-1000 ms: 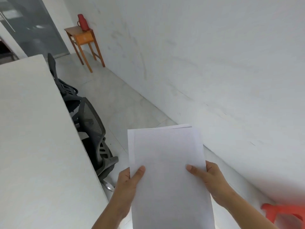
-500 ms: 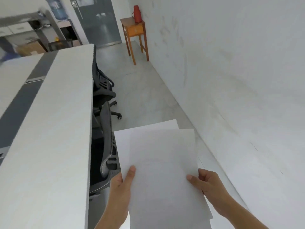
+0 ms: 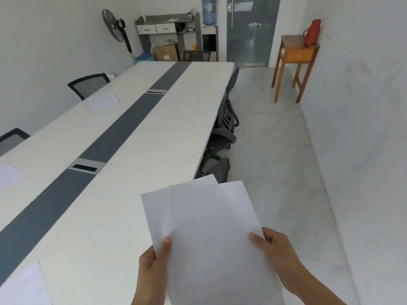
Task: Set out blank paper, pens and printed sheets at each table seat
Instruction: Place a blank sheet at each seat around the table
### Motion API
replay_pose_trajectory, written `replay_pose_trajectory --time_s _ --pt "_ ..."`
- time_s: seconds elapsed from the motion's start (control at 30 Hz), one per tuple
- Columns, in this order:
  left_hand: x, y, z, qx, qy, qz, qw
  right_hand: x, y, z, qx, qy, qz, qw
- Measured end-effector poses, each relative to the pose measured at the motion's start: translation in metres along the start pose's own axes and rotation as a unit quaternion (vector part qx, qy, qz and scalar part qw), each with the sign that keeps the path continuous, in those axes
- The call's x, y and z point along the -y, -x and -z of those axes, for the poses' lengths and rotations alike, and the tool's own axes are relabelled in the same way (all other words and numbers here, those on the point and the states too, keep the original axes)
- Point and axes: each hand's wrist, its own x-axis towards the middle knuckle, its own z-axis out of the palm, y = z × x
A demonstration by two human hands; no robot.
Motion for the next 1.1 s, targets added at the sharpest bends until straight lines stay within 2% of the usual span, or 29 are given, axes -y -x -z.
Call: replay_pose_trajectory --time_s 0.27,0.4,0.53,0.77,1.1 --pt "-0.057 -0.083 0.005 -0.050 0.053 -0.023 0.997 0.059 -0.120 -0.045 0.071 0.135 0.012 0.988" --pt "-0.064 -0.111 0.018 -0.142 0.069 -0.014 0.987 0.079 -0.190 -0.066 0.087 0.183 0.021 0.979" --pt "-0.063 -0.128 0.033 -0.252 0.089 0.003 0.964 0.093 -0.279 -0.097 0.125 0.225 0.017 0.966" --pt "-0.065 -0.143 0.019 -0.428 0.116 0.051 0.895 0.090 -0.443 -0.170 0.154 0.367 0.006 0.917" --pt "-0.066 -0.125 -0.020 -0.540 0.153 0.073 0.825 0.064 -0.528 -0.227 0.185 0.540 0.052 0.819"
